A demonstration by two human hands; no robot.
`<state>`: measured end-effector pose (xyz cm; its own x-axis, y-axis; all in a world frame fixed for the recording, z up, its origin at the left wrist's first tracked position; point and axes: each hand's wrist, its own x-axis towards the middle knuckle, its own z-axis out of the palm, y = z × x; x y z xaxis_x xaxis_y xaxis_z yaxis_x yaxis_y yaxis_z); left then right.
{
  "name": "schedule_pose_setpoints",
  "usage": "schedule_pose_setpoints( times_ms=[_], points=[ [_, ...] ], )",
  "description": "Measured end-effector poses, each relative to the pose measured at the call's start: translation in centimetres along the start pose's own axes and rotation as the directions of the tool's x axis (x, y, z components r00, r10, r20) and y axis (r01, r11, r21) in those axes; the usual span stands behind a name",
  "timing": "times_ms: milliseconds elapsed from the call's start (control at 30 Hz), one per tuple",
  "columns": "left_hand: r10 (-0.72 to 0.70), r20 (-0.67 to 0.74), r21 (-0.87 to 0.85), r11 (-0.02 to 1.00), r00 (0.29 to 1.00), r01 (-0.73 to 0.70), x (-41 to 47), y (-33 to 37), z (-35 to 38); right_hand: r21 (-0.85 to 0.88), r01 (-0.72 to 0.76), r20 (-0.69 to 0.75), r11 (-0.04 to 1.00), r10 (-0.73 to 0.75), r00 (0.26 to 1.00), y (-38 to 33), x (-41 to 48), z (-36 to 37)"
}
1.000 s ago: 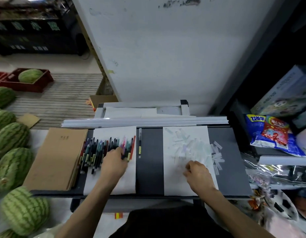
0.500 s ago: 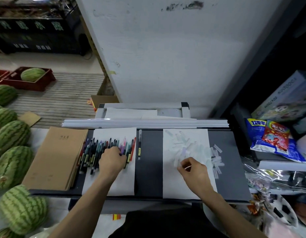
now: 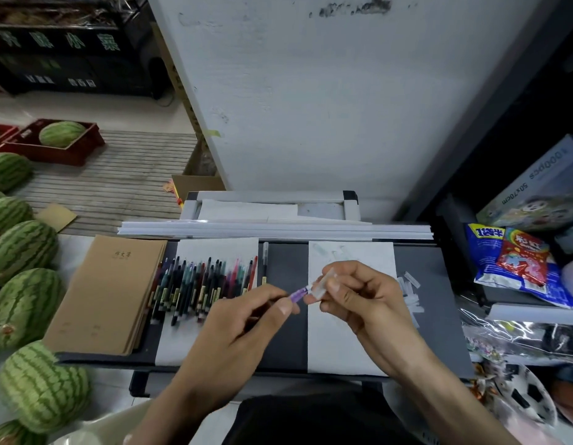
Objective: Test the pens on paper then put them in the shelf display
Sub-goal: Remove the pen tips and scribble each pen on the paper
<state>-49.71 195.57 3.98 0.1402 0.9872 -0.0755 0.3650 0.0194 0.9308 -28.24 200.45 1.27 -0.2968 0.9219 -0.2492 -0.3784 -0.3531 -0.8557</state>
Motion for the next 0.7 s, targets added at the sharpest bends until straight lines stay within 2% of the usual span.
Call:
schedule_pose_setpoints(
  times_ms=[100,200,267,500,633,700],
  points=[
    [0.045,-0.026,0.051,0.998,0.999,-0.044,0.1,0.5,-0.4,-0.222,0.069,0.04,0.973,-0.062,0.997,-1.2,-0.4,0.3],
    [0.09,-0.025,0.14,0.986,0.996,-0.086,0.4,0.4,-0.7,-0.463,0.189,0.121,0.866,-0.149,0.981,-2.4,-0.8,0.2],
    [0.108,-0.014,0.168,0.98,0.994,-0.104,0.6,0.4,-0.7,-0.546,0.186,0.114,0.817,-0.147,0.983,-3.1,-1.0,0.5],
    [0.122,-0.025,0.241,0.964,0.992,-0.113,0.7,-0.1,-0.8,-0.607,0.155,0.038,0.78,-0.167,0.985,-4.3,-0.9,0.7],
    [0.146,0.032,0.301,0.942,0.989,-0.148,0.6,-0.7,-0.4,-0.662,0.213,0.122,0.719,-0.177,0.977,-3.1,-0.9,1.2],
    [0.163,0.033,0.341,0.926,0.986,-0.165,0.7,-1.1,-0.1,-0.65,0.204,0.118,0.732,-0.168,0.979,-2.2,-0.6,1.2]
  ],
)
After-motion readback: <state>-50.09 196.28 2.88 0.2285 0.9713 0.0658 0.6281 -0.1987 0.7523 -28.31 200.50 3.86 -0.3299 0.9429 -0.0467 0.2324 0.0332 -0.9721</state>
